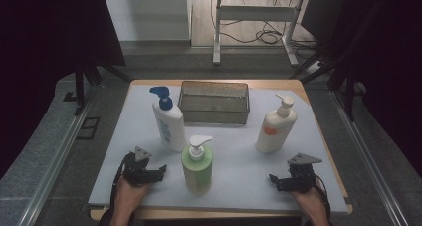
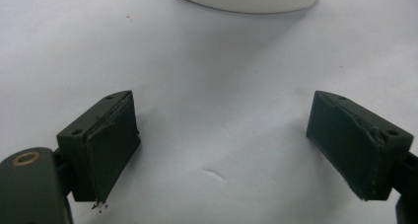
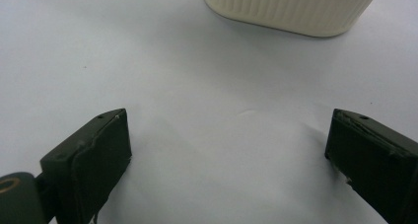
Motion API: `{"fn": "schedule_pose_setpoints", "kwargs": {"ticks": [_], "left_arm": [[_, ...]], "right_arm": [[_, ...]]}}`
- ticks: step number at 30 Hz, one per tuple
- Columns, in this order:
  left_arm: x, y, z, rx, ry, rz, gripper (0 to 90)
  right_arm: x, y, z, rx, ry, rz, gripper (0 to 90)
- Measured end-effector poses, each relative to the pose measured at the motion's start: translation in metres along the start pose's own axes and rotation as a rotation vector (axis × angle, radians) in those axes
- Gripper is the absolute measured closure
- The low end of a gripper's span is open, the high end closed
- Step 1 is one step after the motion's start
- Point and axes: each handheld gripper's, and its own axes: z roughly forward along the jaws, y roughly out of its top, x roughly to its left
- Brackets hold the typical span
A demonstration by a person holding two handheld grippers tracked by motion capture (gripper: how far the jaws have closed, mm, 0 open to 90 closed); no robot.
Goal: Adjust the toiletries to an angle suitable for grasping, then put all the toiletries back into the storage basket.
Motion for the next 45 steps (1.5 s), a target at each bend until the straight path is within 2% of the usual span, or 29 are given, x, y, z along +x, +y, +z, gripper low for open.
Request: {"fn": "schedule_pose_setpoints", "kwargs": {"ticks": [45], "left_arm": [[0.0, -0.0001, 0.0005, -0.003, -0.001, -0.003, 11.7]], "right_arm": [[-0.0006, 0.0008, -0.0008, 0.005, 0.003, 0.004, 4.6]]}}
